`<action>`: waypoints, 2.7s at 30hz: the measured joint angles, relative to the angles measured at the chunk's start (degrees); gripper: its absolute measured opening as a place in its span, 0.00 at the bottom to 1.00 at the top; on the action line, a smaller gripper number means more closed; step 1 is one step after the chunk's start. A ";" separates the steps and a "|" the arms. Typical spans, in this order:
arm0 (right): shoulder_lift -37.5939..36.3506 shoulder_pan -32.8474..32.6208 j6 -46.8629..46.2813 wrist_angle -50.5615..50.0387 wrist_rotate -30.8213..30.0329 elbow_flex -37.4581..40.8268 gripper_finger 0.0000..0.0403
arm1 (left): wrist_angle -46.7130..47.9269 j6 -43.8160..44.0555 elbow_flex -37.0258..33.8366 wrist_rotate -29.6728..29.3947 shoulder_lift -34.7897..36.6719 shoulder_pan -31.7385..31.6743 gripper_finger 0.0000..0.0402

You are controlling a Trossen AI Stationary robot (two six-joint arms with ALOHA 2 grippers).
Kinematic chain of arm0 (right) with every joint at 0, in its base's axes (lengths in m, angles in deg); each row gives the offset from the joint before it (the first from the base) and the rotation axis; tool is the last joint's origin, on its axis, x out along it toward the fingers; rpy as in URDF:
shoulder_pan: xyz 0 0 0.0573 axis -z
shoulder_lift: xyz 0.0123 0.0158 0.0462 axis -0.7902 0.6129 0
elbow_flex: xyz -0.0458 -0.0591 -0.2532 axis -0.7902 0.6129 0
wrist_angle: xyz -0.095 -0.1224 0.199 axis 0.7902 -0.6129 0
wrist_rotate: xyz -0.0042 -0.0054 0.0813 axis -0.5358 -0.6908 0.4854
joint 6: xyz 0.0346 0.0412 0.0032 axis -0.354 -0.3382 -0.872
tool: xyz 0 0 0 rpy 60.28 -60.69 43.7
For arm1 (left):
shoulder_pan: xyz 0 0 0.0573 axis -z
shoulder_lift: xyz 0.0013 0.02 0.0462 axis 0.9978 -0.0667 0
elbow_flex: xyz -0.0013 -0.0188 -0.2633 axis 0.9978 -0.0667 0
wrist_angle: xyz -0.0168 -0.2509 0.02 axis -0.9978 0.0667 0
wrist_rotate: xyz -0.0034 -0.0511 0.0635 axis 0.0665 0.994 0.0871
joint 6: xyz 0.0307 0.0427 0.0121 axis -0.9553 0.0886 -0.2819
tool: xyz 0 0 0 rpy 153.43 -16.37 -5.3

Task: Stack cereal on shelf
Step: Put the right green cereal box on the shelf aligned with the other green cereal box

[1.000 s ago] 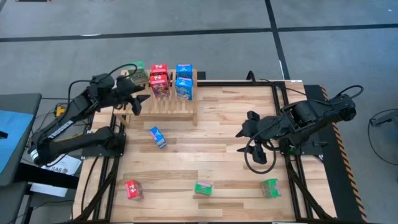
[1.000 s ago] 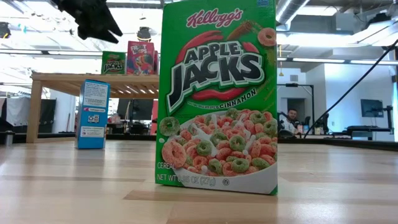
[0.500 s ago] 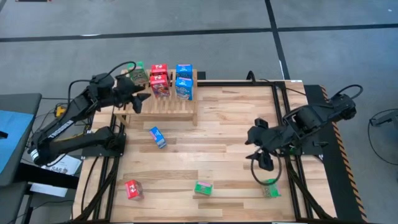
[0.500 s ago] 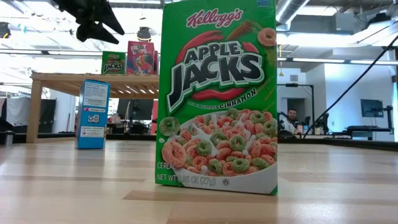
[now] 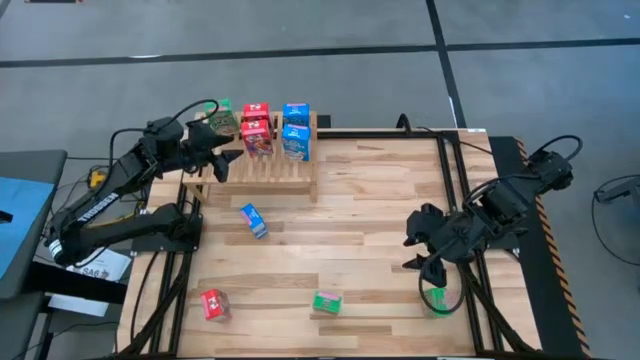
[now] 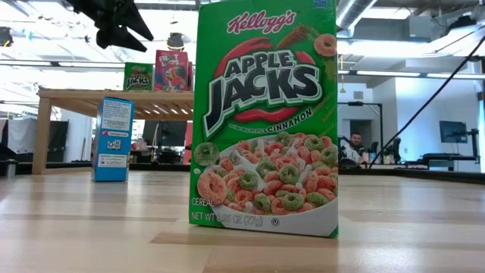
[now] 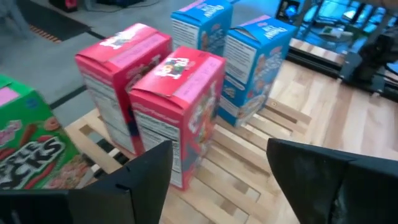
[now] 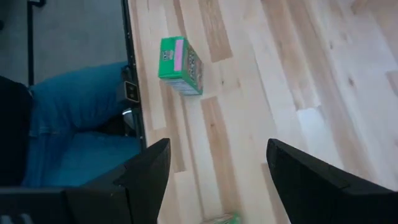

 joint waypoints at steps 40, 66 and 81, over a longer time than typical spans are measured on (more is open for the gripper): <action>-0.02 -0.42 -11.11 1.97 1.31 0.00 0.72 | 1.38 3.16 0.00 6.76 -0.22 0.00 0.84; 8.25 -7.06 -49.89 -18.36 -0.02 0.00 0.72 | 5.25 3.14 0.01 6.11 -0.22 0.01 0.84; 15.41 -16.98 -58.99 -20.52 2.40 0.04 0.72 | 5.40 3.13 0.00 6.09 -0.22 0.00 0.84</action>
